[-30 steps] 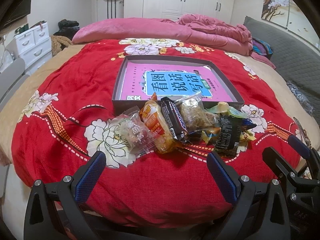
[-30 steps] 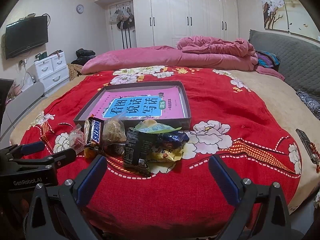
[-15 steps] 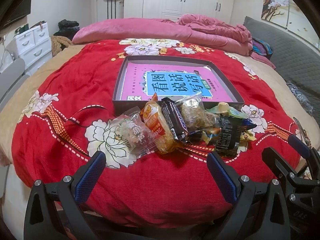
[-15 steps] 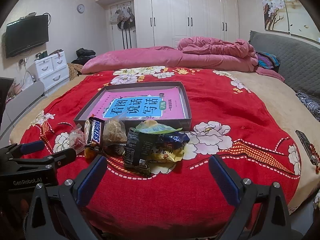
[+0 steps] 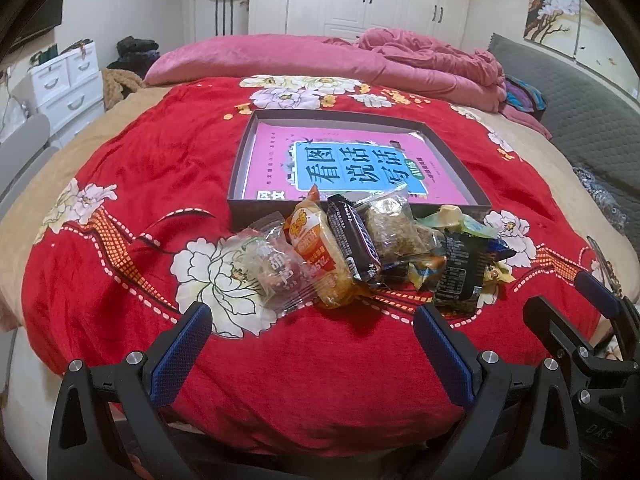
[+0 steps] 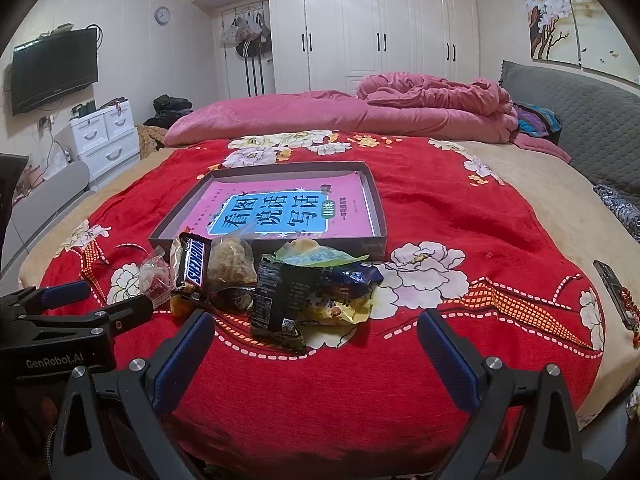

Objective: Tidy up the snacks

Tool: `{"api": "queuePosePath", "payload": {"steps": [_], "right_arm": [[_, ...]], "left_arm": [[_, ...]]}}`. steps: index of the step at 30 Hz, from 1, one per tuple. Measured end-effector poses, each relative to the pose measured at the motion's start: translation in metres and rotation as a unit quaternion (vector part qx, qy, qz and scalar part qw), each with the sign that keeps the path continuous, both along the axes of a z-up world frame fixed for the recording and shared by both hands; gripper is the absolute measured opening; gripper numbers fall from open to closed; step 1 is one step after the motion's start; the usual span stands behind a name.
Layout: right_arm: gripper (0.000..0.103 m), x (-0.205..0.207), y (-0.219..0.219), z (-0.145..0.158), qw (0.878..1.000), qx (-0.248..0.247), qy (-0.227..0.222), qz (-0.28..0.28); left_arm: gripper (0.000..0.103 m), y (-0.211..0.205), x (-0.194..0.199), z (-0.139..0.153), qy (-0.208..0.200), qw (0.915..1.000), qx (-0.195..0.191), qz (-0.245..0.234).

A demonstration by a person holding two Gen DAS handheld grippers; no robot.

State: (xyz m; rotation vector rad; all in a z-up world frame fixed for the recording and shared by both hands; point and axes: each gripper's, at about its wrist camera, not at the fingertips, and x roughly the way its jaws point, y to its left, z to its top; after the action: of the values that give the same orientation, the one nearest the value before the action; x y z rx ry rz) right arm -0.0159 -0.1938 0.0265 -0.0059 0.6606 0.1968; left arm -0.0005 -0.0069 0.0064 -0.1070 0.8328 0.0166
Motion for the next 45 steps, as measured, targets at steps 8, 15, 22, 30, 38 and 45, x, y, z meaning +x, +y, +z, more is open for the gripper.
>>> {"api": "queuePosePath", "payload": {"steps": [8, 15, 22, 30, 38, 45], "right_arm": [[0.102, 0.004, 0.005, -0.004, 1.000, 0.003, 0.007, 0.007], [0.102, 0.010, 0.012, -0.007, 1.000, 0.007, 0.012, 0.016], [0.102, 0.017, 0.019, -0.011, 1.000, 0.009, 0.017, 0.024], [0.102, 0.029, 0.022, -0.016, 0.999, 0.014, 0.026, 0.022], [0.102, 0.042, 0.026, -0.023, 0.999, 0.011, 0.040, 0.007], [0.086, 0.053, 0.031, -0.031, 0.998, -0.006, 0.058, 0.000]], "left_arm": [[0.100, 0.014, 0.006, -0.004, 0.008, 0.9997, -0.010, 0.021], [0.100, 0.038, 0.014, -0.010, 0.026, 0.9978, -0.039, 0.046], [0.100, 0.063, 0.027, -0.023, 0.052, 0.9926, -0.081, 0.073], [0.100, 0.072, 0.048, -0.033, 0.064, 0.9873, -0.121, 0.080], [0.100, 0.062, 0.061, -0.035, 0.064, 0.9873, -0.127, 0.072], [0.087, 0.067, 0.065, -0.038, 0.067, 0.9849, -0.142, 0.073]]}}
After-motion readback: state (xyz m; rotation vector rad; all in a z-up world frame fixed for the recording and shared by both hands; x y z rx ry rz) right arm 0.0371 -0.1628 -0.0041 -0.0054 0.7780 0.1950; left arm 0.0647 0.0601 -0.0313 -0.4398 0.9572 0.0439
